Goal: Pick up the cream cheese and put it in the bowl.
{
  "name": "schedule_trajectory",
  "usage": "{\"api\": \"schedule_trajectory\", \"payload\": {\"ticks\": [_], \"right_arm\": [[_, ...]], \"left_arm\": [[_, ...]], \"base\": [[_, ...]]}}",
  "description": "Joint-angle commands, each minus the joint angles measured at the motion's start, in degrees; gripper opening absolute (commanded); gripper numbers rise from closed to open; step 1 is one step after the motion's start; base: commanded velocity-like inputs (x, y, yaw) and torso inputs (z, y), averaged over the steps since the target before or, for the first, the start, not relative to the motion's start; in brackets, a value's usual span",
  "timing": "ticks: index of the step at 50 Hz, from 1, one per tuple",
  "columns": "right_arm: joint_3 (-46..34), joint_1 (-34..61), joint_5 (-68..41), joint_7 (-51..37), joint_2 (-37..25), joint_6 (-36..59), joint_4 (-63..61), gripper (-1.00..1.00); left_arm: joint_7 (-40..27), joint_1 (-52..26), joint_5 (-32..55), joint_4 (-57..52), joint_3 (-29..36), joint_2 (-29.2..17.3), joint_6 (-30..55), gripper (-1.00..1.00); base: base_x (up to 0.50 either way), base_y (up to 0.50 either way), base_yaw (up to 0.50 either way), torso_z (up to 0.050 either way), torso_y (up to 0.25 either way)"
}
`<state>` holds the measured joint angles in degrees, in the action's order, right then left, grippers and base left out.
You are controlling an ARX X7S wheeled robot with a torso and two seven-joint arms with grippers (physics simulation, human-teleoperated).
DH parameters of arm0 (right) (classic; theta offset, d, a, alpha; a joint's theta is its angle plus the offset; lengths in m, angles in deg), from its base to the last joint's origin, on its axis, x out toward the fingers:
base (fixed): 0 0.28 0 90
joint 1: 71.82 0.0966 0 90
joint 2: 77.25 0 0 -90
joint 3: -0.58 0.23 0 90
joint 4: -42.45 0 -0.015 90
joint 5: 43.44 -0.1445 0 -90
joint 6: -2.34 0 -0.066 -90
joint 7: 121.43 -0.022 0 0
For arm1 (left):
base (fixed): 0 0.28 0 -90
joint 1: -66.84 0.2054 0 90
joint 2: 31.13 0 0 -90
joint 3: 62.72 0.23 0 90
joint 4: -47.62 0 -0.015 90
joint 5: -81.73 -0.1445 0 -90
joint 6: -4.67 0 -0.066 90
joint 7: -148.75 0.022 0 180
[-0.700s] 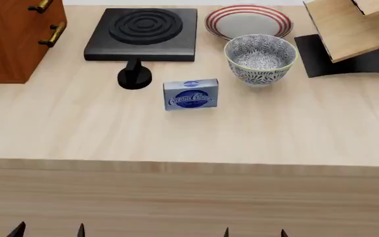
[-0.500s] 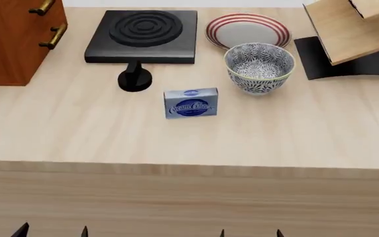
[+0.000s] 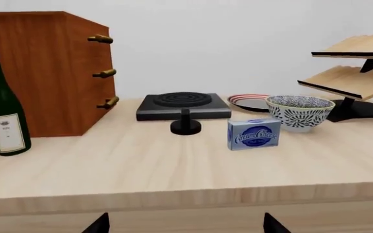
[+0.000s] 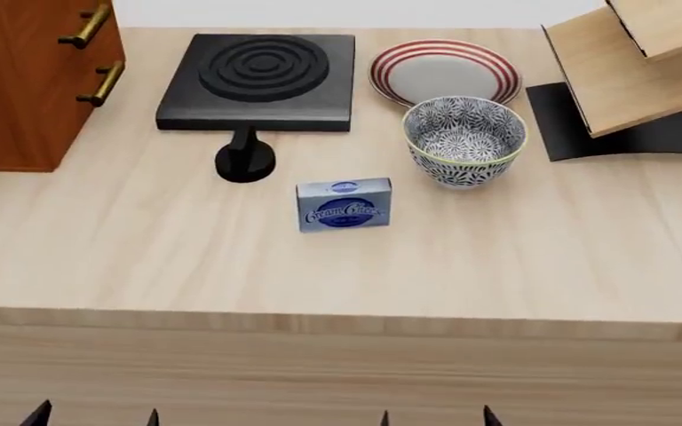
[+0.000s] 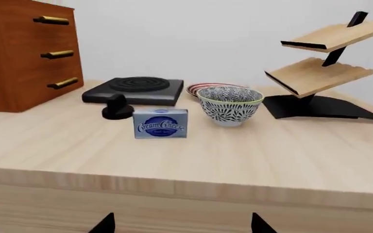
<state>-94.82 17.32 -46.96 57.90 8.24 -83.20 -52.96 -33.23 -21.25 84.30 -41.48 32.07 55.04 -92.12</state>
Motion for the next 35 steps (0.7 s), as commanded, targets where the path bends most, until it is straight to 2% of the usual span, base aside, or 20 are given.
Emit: {"api": "schedule_trajectory", "payload": {"ticks": [1, 18, 24, 35], "right_arm": [[-1.24, -0.51, -0.69, -0.51, -0.99, -1.28, -0.47, 1.0], [-2.24, -0.5, -2.0, -1.76, -1.92, -1.68, -0.32, 1.0], [-2.45, -0.5, -2.94, -1.76, -2.21, -1.93, -0.24, 1.0], [-2.94, -0.49, -3.62, -2.38, -2.72, -2.16, -0.26, 1.0]], "left_arm": [[-1.02, -0.01, 0.58, 1.09, 1.13, -0.86, -1.53, 1.0], [-1.51, 0.62, 2.23, 0.47, 2.47, -2.13, -3.32, 1.0], [-2.45, 0.24, 1.77, 1.17, 2.92, -2.37, -3.38, 1.0], [-3.3, 0.14, 1.89, 0.76, 3.78, -2.94, -2.94, 1.0]], "base": [[0.0, 0.0, 0.0, 0.05, 0.029], [0.0, 0.0, 0.0, 0.05, 0.028], [0.0, -0.03, 0.0, 0.002, 0.0], [0.06, -0.31, 0.0, 0.0, 0.0]]}}
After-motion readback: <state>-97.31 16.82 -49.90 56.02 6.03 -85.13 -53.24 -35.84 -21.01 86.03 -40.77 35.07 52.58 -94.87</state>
